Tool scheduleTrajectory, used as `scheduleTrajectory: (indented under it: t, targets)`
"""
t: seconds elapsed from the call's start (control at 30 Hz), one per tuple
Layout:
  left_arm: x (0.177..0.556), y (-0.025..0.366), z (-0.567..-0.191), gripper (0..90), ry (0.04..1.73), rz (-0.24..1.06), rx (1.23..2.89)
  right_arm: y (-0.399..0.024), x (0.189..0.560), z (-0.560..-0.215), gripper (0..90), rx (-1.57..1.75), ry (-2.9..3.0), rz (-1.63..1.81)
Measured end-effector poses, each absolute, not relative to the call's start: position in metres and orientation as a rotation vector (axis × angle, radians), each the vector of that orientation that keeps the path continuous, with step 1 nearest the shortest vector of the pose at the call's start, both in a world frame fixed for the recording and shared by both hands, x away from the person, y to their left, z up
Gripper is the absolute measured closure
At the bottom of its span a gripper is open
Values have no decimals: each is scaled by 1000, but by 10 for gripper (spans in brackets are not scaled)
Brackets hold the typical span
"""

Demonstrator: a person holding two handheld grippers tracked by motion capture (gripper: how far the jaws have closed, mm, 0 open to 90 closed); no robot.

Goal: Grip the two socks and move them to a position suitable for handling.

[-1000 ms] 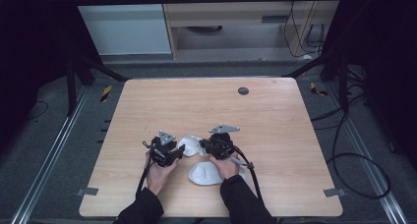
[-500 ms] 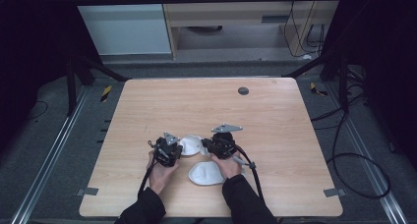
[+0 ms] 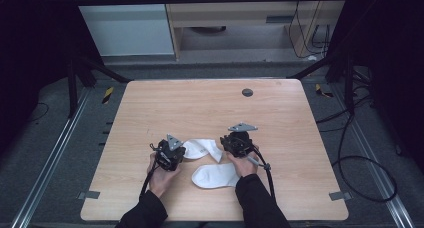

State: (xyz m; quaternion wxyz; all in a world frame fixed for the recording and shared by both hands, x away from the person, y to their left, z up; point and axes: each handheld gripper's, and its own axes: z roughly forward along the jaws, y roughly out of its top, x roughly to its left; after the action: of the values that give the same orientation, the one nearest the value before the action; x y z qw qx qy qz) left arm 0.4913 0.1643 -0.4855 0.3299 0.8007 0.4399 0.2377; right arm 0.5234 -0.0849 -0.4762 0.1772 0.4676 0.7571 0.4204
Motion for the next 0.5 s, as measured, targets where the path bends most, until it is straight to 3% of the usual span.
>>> scheduleTrajectory:
  t: [0.33,0.5]
  targets:
    - [490,163,-485,896,1146,619,2089,-89,508,-471,539,1228,2202,1277]
    - [490,163,-485,896,1149,618,2082,-80,502,-480,517,1201,2279,1259]
